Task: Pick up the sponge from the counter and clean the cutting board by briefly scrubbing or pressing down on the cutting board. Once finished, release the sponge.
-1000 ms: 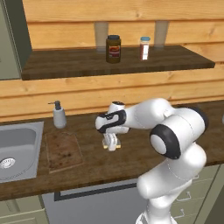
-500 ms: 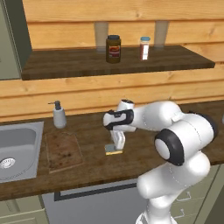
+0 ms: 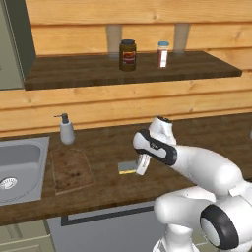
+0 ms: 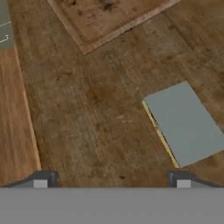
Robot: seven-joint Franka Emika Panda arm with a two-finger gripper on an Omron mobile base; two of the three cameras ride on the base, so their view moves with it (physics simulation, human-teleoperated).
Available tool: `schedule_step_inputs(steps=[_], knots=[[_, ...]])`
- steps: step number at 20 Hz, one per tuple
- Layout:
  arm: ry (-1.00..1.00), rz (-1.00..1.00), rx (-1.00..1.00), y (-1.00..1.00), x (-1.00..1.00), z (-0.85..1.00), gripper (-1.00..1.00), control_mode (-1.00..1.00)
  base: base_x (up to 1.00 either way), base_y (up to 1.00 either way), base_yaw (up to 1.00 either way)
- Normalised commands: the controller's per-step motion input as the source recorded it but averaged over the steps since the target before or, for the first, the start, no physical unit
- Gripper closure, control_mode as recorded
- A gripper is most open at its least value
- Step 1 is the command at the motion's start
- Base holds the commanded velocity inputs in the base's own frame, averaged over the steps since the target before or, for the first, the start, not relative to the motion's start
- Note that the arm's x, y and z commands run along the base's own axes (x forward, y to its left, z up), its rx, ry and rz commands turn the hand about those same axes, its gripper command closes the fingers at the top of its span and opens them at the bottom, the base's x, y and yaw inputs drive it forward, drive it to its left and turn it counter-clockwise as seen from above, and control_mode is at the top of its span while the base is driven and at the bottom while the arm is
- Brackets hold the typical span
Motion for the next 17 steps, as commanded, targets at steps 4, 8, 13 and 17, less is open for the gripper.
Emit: schedule_step_inputs(steps=[4,8,13,17], knots=[[0.00,-0.39,0.29,-0.41,-0.74,0.63,-1.00,-1.00,0.00,0.00,0.00],[0.00,-0.33,0.27,-0.52,-0.67,0.68,-1.00,-1.00,0.00,0.00,0.00],[0.00,-0.27,0.06,-0.42,-0.99,0.41,-1.00,-1.00,0.00,0.00,0.00],[0.00,-0.34,0.00,-0.32,-0.82,0.32,-1.00,-1.00,0.00,0.00,0.00]])
